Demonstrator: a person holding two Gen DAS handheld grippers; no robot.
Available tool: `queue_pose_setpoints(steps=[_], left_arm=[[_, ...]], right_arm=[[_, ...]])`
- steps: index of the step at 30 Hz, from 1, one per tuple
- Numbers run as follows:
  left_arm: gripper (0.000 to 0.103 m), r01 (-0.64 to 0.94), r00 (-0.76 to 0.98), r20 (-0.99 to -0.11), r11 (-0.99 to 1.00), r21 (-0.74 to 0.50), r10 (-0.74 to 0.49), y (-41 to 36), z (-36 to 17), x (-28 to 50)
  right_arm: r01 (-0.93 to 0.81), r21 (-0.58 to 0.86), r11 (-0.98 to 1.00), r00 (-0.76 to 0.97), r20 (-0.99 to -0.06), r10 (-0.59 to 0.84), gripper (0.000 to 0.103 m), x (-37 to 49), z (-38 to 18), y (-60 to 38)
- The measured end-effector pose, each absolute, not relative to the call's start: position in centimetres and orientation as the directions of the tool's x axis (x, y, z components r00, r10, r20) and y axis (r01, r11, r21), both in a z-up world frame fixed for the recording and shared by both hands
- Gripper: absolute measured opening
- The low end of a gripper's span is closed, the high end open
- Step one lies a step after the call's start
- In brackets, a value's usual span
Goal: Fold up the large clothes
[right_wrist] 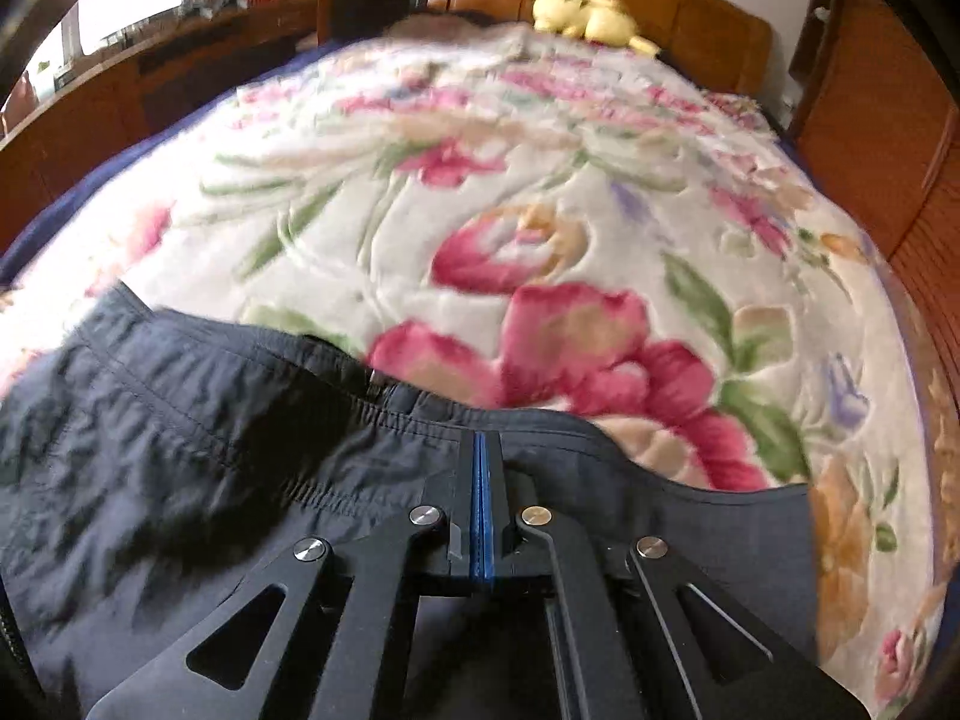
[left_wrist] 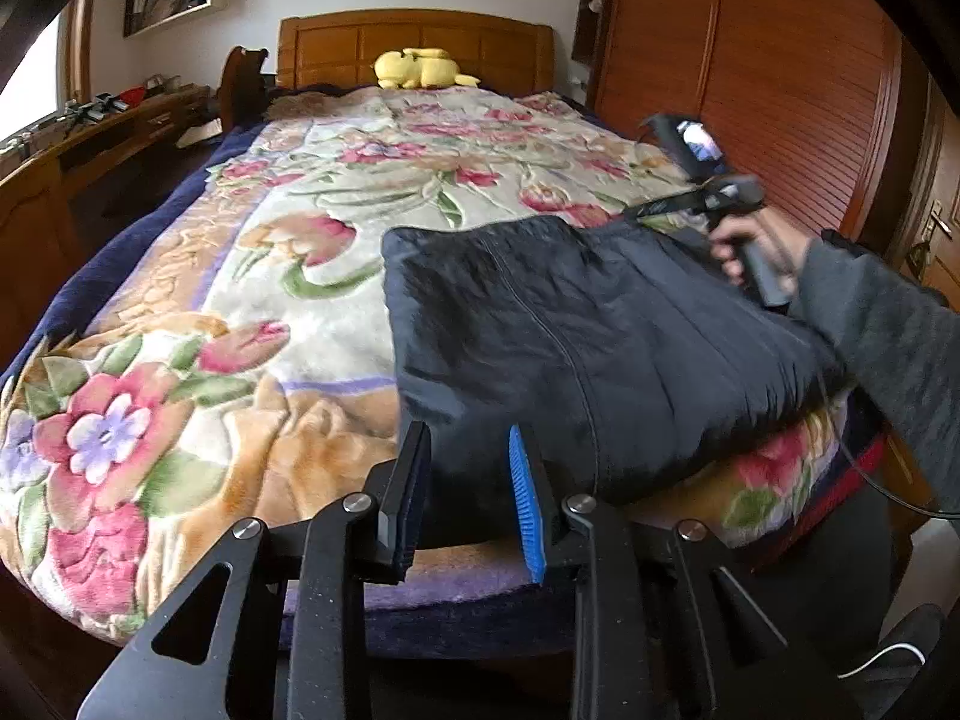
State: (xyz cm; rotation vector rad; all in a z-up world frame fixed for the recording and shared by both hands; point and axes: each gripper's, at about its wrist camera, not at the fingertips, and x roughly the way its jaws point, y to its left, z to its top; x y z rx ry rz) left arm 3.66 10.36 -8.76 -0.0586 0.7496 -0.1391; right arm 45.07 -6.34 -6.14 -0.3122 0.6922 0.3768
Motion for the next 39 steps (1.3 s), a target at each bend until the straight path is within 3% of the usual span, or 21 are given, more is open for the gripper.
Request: queue_pose_setpoints(steps=[5, 8, 9, 10, 17, 20, 23, 25, 33, 39], left_arm=[[0.029, 0.123, 0.716, -0.678, 0.986, -0.111, -0.166, 9.5, -9.4, 4.0], [0.03, 0.132, 0.71, -0.685, 0.986, -0.104, -0.167, 9.0, -10.1, 4.4], [0.03, 0.132, 0.706, -0.69, 0.987, -0.094, -0.16, 8.7, -10.4, 4.5], [0.03, 0.134, 0.703, -0.694, 0.987, -0.086, -0.156, 8.5, -10.7, 4.7], [0.03, 0.129, 0.682, -0.716, 0.988, -0.081, -0.148, 8.0, -12.1, 5.8], [0.03, 0.125, 0.676, -0.724, 0.99, -0.067, -0.135, 7.8, -12.5, 5.8], [0.03, 0.12, 0.675, -0.724, 0.99, -0.078, -0.139, 8.0, -12.6, 5.7], [0.03, 0.116, 0.674, -0.726, 0.99, -0.082, -0.14, 8.1, -12.7, 5.8], [0.03, 0.114, 0.669, -0.731, 0.991, -0.072, -0.131, 8.0, -12.7, 5.9], [0.03, 0.106, 0.674, -0.727, 0.991, -0.075, -0.128, 7.8, -12.8, 5.8]], right_arm=[[-0.48, -0.193, 0.856, 0.726, -0.636, 0.264, 0.005, 37.8, -5.1, -11.3], [-0.465, -0.207, 0.861, 0.735, -0.632, 0.245, 0.029, 33.1, -5.9, -15.3], [-0.457, -0.204, 0.866, 0.739, -0.629, 0.241, 0.044, 31.9, -6.2, -16.4], [-0.448, -0.198, 0.872, 0.74, -0.629, 0.237, 0.048, 30.6, -6.7, -17.6], [-0.402, -0.127, 0.907, 0.714, -0.664, 0.224, 0.048, 23.8, -9.8, -23.5], [-0.387, -0.143, 0.911, 0.712, -0.674, 0.196, 0.048, 23.2, -11.2, -24.4], [-0.372, -0.063, 0.926, 0.679, -0.699, 0.225, 0.048, 24.1, -13.4, -26.2], [-0.368, -0.022, 0.929, 0.683, -0.684, 0.255, 0.048, 24.3, -14.3, -26.4], [-0.31, -0.152, 0.939, 0.758, -0.636, 0.147, 0.048, 22.6, -12.8, -24.2], [-0.376, -0.088, 0.922, 0.781, -0.566, 0.265, 0.048, 19.8, -10.2, -21.0]])
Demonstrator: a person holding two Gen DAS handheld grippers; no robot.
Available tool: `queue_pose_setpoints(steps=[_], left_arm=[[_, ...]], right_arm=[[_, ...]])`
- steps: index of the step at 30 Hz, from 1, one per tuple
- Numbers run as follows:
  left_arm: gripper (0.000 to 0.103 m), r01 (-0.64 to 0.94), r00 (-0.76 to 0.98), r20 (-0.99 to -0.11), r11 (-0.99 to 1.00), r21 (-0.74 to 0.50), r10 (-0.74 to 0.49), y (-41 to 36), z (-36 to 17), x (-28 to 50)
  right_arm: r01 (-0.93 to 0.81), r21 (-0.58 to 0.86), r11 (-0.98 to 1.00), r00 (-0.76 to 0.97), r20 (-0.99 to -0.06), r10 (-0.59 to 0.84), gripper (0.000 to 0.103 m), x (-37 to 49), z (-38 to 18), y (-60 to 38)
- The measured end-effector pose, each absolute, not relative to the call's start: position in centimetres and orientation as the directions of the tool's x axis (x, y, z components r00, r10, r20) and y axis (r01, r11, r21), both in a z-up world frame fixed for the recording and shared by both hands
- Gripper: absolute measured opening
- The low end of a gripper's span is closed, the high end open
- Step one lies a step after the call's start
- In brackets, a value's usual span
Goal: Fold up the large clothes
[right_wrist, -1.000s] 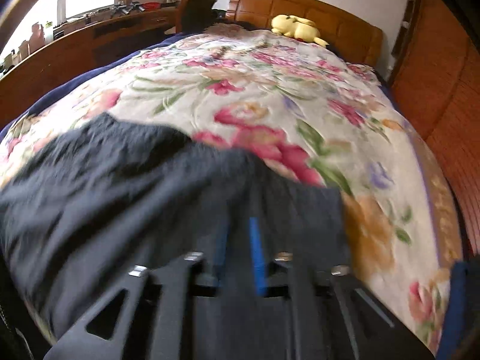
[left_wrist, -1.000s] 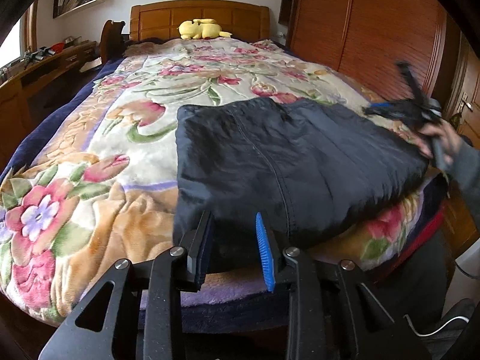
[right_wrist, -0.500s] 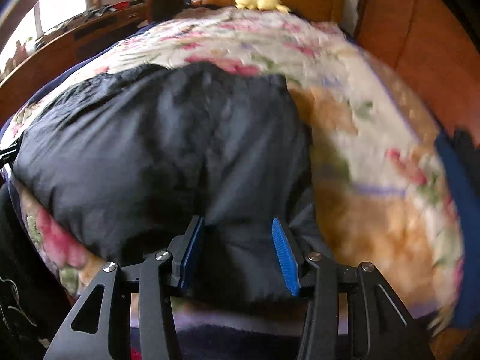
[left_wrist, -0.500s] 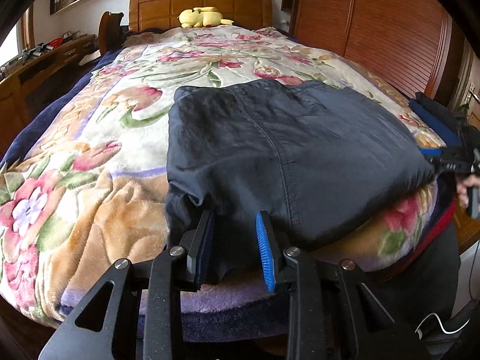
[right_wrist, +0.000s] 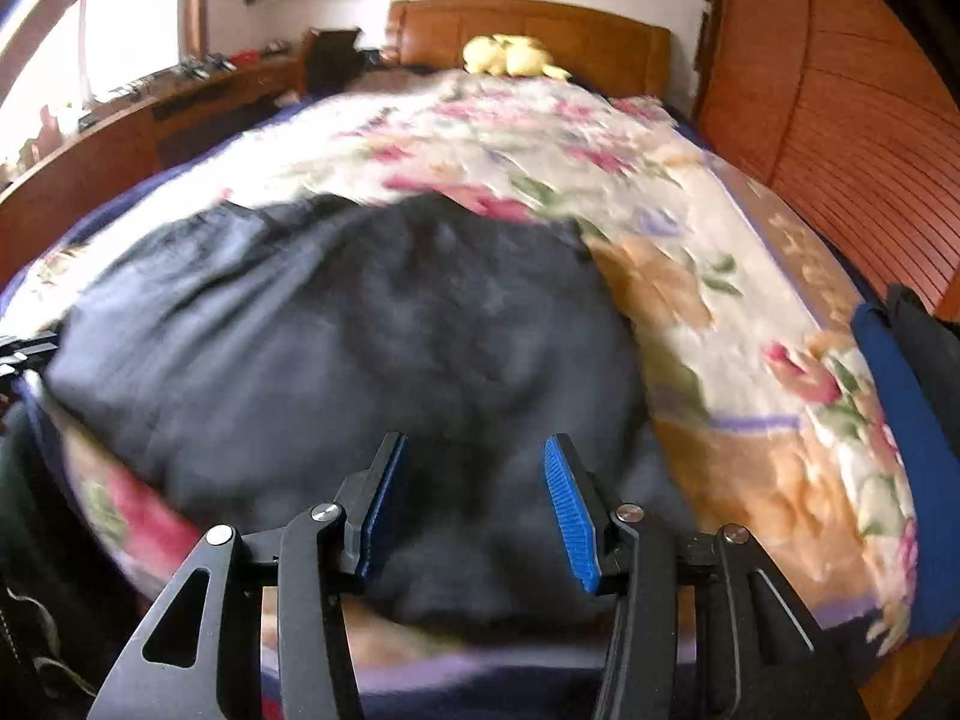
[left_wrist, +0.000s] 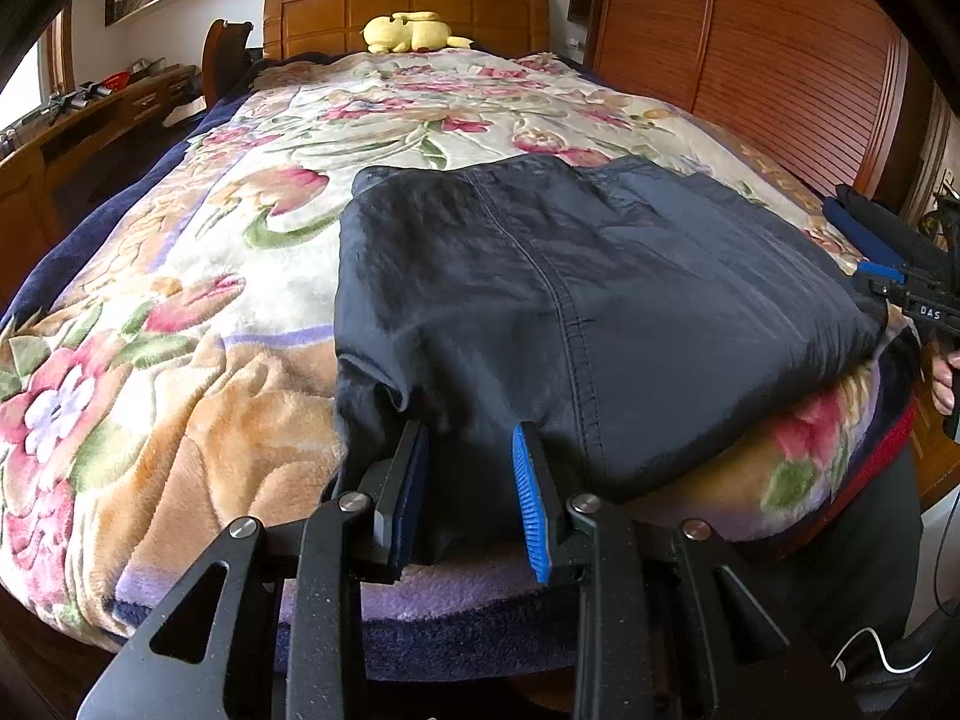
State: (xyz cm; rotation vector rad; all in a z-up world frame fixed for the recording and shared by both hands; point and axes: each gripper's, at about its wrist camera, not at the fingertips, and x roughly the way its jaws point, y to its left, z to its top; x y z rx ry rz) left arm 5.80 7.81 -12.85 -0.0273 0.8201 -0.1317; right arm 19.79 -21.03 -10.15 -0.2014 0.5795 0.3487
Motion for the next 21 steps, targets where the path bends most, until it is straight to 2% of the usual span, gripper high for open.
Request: queue_pose_setpoints(steps=[8, 12, 21], left_arm=[[0.03, 0.11, 0.672, -0.73, 0.991, -0.069, -0.126, 7.7, -13.0, 5.7], [0.03, 0.111, 0.673, -0.728, 0.991, -0.075, -0.13, 7.7, -13.1, 5.7], [0.03, 0.089, 0.68, -0.728, 0.995, -0.039, -0.089, 8.0, -12.0, 4.4]], right_arm=[[-0.533, -0.084, 0.842, 0.719, -0.569, 0.398, 0.048, 19.4, -11.0, -13.6], [-0.555, -0.086, 0.827, 0.675, -0.628, 0.388, 0.048, 20.6, -14.3, -11.6], [-0.554, -0.121, 0.823, 0.701, -0.601, 0.384, 0.048, 21.1, -15.8, -11.0]])
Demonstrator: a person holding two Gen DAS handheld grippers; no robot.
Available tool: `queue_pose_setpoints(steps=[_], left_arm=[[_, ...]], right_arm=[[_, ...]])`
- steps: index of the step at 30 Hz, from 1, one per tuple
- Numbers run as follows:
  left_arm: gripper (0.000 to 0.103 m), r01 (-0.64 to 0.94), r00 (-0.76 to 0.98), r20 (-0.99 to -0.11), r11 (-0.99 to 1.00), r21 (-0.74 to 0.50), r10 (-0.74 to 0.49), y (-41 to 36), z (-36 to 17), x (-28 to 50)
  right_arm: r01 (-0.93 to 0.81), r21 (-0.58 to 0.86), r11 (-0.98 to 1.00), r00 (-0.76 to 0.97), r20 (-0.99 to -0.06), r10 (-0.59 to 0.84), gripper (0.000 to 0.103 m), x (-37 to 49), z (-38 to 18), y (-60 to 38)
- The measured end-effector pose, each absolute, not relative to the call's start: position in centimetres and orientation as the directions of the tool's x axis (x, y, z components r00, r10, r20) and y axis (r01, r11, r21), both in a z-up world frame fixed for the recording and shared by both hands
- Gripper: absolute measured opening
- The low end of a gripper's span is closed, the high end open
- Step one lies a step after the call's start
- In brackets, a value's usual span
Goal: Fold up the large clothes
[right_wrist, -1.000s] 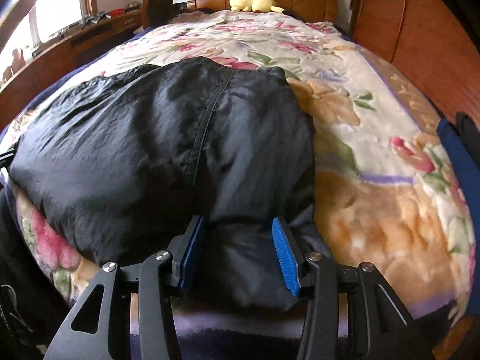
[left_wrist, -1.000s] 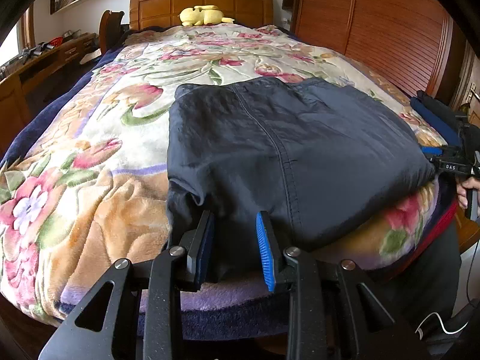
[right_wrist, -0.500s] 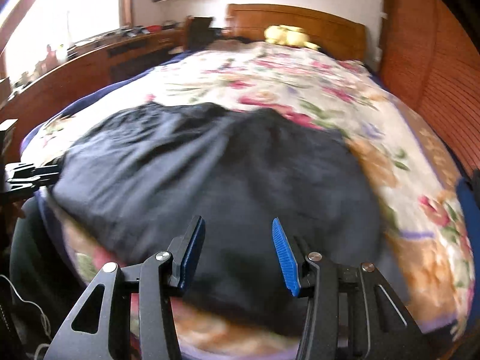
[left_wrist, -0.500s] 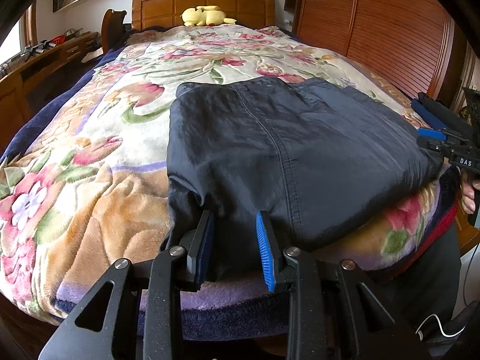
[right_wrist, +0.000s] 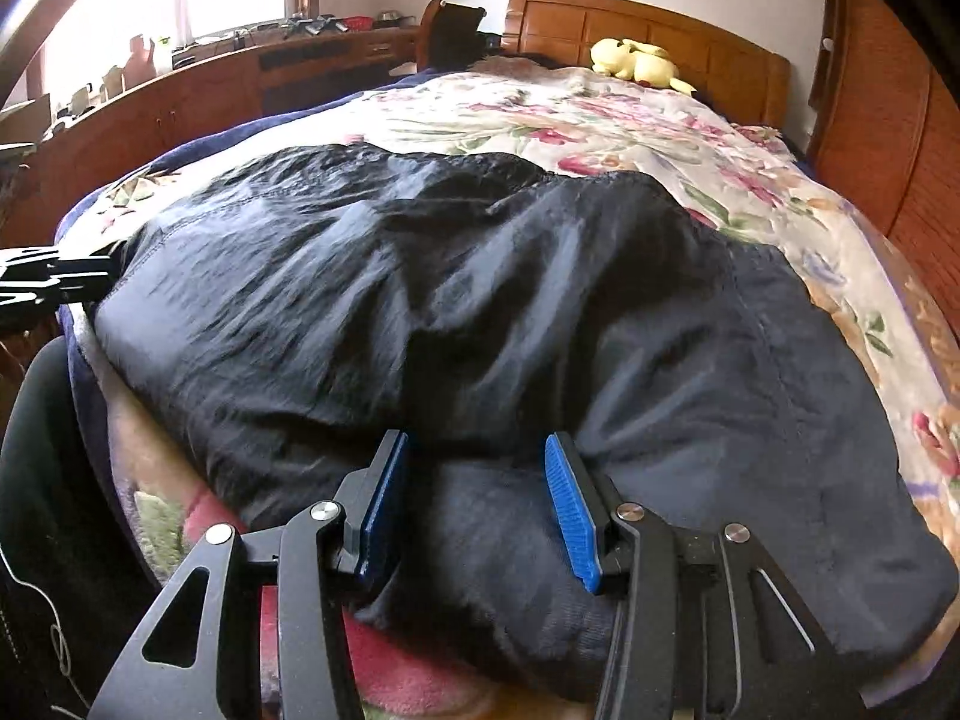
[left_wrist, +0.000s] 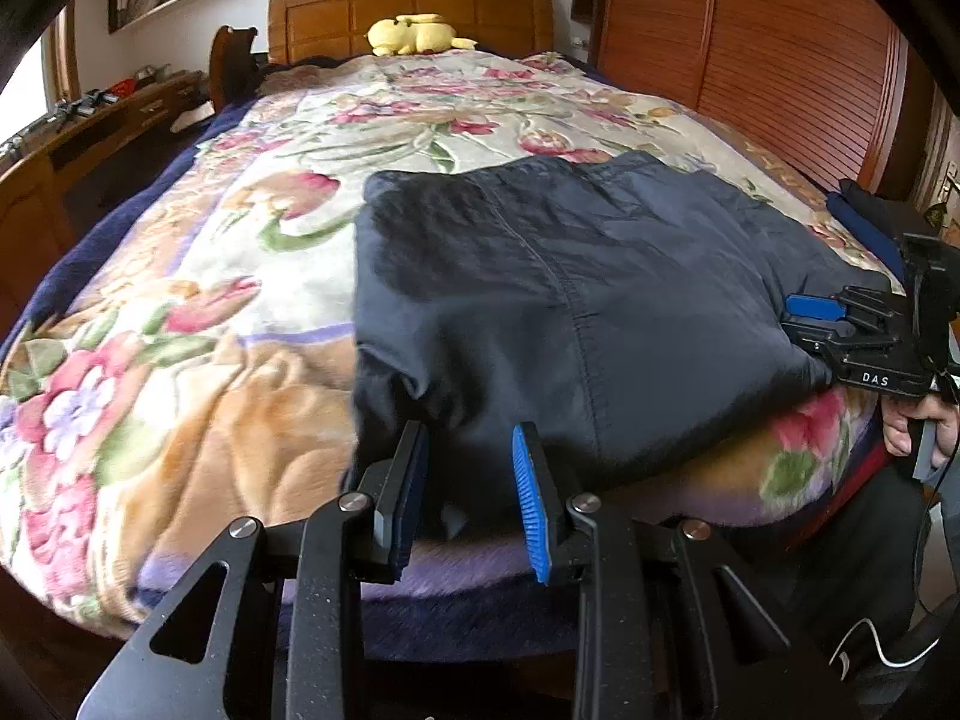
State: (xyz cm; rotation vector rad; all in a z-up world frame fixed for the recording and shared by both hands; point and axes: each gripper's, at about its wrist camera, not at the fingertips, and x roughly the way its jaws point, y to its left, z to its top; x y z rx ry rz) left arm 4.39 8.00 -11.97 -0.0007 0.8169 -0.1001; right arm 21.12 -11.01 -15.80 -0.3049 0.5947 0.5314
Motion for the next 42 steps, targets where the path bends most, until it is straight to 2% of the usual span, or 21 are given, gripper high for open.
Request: queue_pose_setpoints(steps=[7, 10, 19, 25, 28, 37, 39, 40, 42], left_arm=[[0.03, 0.019, 0.68, -0.732, 0.999, -0.034, -0.038, 10.4, -11.8, 2.7], [0.03, 0.01, 0.656, -0.753, 0.998, -0.063, -0.054, 11.2, -12.9, 2.9], [0.03, 0.011, 0.655, -0.753, 0.997, -0.08, -0.068, 10.9, -13.3, 3.4], [0.03, 0.01, 0.656, -0.751, 0.996, -0.09, -0.074, 11.0, -13.5, 3.6], [0.03, 0.012, 0.655, -0.752, 0.996, -0.093, -0.078, 11.0, -13.6, 3.7], [0.03, 0.011, 0.67, -0.738, 0.996, -0.093, -0.076, 10.5, -13.3, 4.2], [0.021, 0.048, 0.69, -0.718, 0.995, -0.086, -0.095, 9.8, -12.9, 4.0], [0.011, 0.056, 0.699, -0.709, 0.995, -0.081, -0.097, 9.5, -12.6, 4.0], [0.009, 0.066, 0.707, -0.697, 0.992, -0.104, -0.12, 9.3, -11.8, 4.1]], right_arm=[[-0.555, -0.119, 0.823, 0.699, -0.604, 0.384, 0.048, 20.3, -15.1, -11.3], [-0.555, -0.131, 0.821, 0.695, -0.615, 0.372, 0.049, 20.5, -14.6, -11.2], [-0.569, -0.092, 0.817, 0.713, -0.551, 0.434, 0.049, 18.3, -11.9, -11.3], [-0.6, -0.104, 0.793, 0.666, -0.614, 0.423, 0.049, 18.7, -14.5, -9.9], [-0.594, -0.049, 0.803, 0.667, -0.588, 0.457, 0.049, 19.2, -15.2, -10.5], [-0.603, -0.052, 0.796, 0.669, -0.577, 0.469, 0.049, 18.9, -15.6, -11.1], [-0.607, -0.05, 0.793, 0.668, -0.573, 0.475, 0.049, 18.9, -15.7, -11.1], [-0.607, -0.049, 0.793, 0.668, -0.572, 0.476, 0.049, 18.9, -15.8, -11.1], [-0.608, -0.051, 0.792, 0.668, -0.572, 0.476, 0.049, 18.9, -15.7, -11.1]])
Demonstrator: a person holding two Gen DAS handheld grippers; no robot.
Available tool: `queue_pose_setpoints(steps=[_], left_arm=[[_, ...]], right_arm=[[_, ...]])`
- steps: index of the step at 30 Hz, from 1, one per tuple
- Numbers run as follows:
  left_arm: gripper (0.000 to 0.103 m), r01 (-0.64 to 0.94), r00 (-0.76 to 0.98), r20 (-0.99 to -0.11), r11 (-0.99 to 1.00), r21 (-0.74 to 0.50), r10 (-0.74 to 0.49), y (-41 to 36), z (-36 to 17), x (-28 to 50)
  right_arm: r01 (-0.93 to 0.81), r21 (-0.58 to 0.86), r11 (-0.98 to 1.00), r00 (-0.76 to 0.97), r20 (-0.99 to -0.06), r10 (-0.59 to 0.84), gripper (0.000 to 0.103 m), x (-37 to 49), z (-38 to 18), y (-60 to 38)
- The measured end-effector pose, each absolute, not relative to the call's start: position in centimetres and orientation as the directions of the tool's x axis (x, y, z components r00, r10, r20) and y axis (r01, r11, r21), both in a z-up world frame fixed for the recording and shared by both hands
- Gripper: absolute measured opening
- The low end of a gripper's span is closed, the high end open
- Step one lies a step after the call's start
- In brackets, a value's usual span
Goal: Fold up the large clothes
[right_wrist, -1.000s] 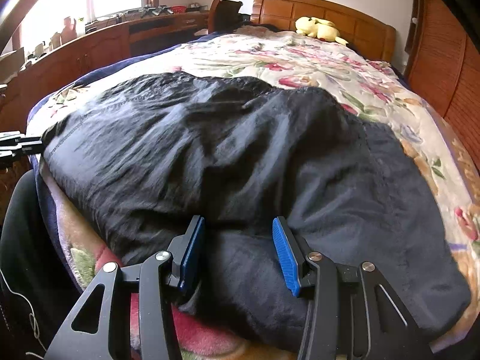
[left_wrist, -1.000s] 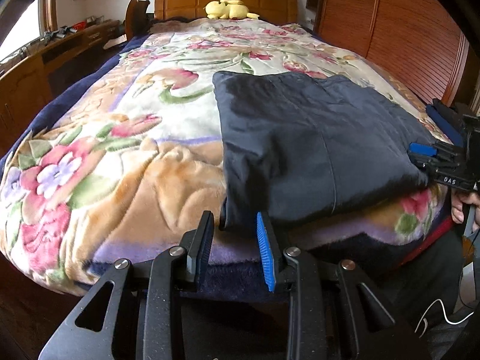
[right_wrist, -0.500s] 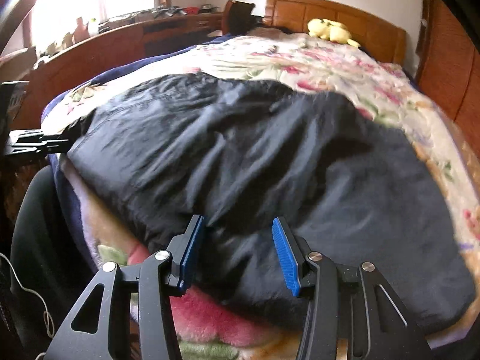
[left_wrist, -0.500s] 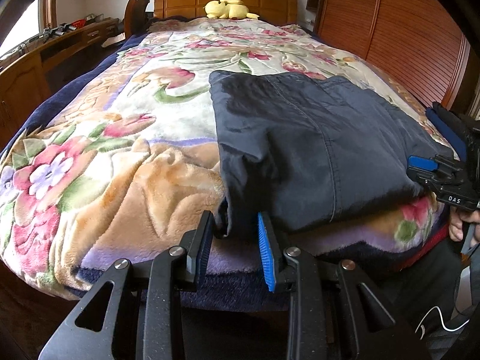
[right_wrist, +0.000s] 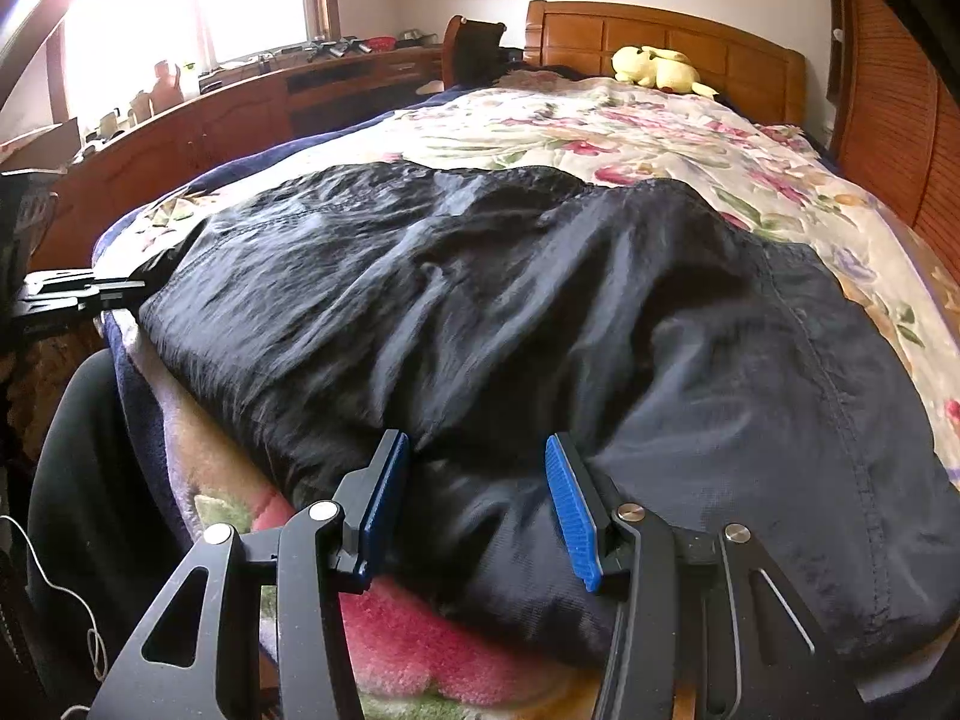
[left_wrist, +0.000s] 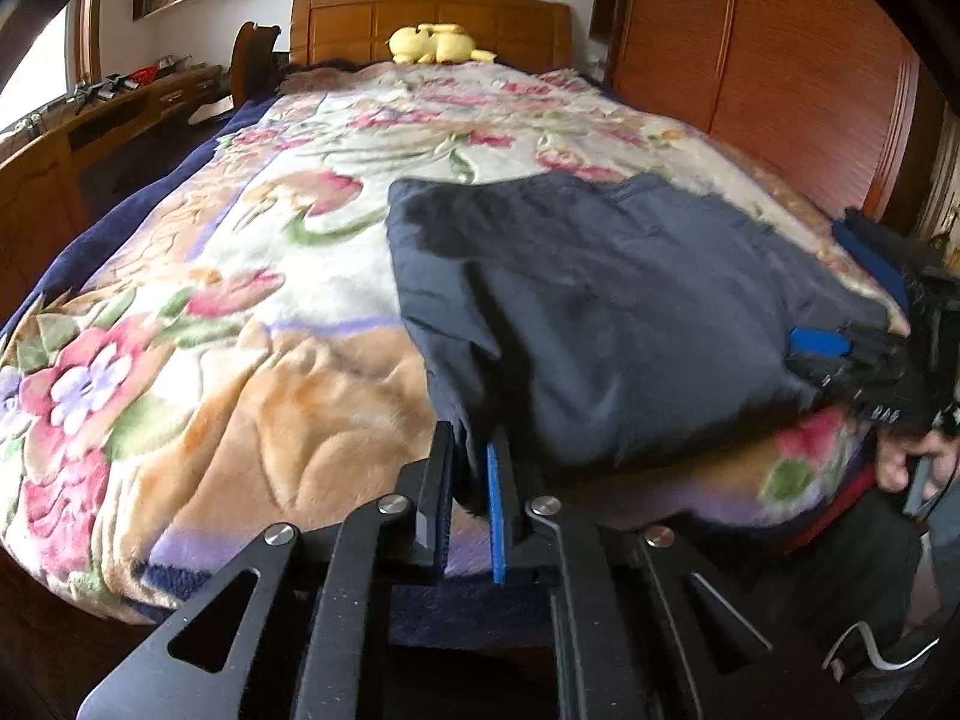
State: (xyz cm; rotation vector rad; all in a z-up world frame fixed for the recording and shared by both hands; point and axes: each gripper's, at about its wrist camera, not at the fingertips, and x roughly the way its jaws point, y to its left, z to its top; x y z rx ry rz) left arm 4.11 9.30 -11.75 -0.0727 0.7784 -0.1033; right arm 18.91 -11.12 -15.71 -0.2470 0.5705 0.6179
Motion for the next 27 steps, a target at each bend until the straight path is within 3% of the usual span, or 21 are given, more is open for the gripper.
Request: queue_pose_setpoints(steps=[8, 14, 21, 27], left_arm=[[0.007, 0.163, 0.779, -0.599, 0.983, -0.088, -0.183, 5.1, -5.3, 6.8], [0.007, 0.345, 0.784, -0.526, 0.936, -0.071, -0.329, -3.4, -1.1, 10.7], [0.006, 0.534, 0.682, -0.56, 0.843, -0.058, -0.471, -14.9, 0.0, 15.4], [0.006, 0.641, 0.554, -0.613, 0.759, -0.119, -0.564, -21.2, -1.9, 15.6]], right_arm=[[-0.497, -0.114, 0.86, 0.748, -0.559, 0.358, 0.049, 18.2, -13.1, -14.8], [-0.364, -0.157, 0.918, 0.828, -0.506, 0.242, 0.049, 16.4, -11.1, -22.2], [-0.285, -0.111, 0.952, 0.838, -0.51, 0.192, 0.049, 14.4, -11.4, -28.2], [-0.266, -0.102, 0.959, 0.839, -0.513, 0.178, 0.049, 12.7, -11.5, -30.3]])
